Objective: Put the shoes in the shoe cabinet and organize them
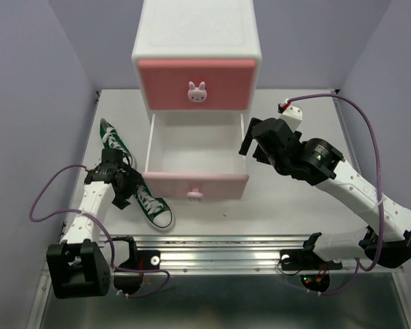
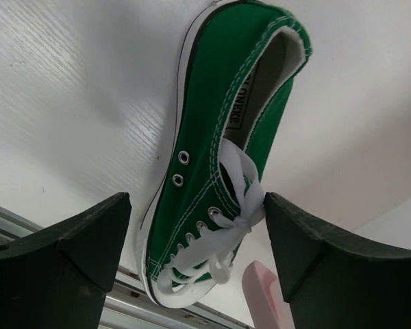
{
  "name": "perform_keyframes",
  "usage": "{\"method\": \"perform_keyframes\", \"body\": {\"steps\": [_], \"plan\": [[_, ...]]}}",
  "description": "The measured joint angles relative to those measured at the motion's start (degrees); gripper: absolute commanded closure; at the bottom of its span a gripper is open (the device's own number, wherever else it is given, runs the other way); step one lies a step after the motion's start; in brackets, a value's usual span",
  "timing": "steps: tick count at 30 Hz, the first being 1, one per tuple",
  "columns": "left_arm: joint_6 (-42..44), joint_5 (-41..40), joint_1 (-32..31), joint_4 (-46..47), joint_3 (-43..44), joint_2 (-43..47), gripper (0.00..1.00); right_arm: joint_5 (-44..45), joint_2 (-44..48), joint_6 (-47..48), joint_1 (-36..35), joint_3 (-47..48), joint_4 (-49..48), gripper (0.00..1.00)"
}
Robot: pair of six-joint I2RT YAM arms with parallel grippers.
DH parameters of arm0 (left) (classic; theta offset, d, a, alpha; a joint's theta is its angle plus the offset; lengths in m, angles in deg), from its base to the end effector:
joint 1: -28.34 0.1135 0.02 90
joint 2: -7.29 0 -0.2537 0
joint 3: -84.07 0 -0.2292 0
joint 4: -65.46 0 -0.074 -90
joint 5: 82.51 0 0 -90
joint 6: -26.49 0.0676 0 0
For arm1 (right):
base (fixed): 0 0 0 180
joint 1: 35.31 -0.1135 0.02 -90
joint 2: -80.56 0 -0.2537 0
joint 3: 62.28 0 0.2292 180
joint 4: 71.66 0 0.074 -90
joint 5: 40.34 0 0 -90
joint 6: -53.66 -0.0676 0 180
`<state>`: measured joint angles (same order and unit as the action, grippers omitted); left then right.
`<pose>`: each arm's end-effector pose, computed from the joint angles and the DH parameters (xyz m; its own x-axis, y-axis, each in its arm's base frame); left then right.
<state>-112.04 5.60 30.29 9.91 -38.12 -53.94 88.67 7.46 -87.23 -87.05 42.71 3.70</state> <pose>0.1995 0.0090 0.2009 -0.5289 -0.7673 -0.3625 -0.6755 0.6393 -0.3675 0.1775 0.1564 0.3903 -0.5227 0.3109 -0.7938 0.1241 0.9490 0.2900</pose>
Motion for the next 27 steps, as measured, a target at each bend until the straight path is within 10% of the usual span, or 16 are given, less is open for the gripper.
{"method": "perform_keyframes", "body": {"steps": [10, 12, 13, 27], "plan": [[3.1, 0.4, 0.0, 4.7, -2.5, -5.3, 0.58, 0.0, -0.1, -0.1, 0.0, 0.0, 0.9, 0.0], [3.8, 0.5, 0.0, 5.7, -2.4, -6.4, 0.75, 0.0, -0.2, -0.1, 0.0, 0.0, 1.0, 0.0], [4.3, 0.7, 0.0, 6.0, -2.4, -6.8, 1.0, 0.0, -0.2, 0.0, 0.0, 0.0, 1.0, 0.0], [13.7, -13.6, 1.9, -5.4, 12.5, -9.2, 1.0, -0.1, -0.2, 0.1, 0.0, 0.0, 2.5, 0.0]]}}
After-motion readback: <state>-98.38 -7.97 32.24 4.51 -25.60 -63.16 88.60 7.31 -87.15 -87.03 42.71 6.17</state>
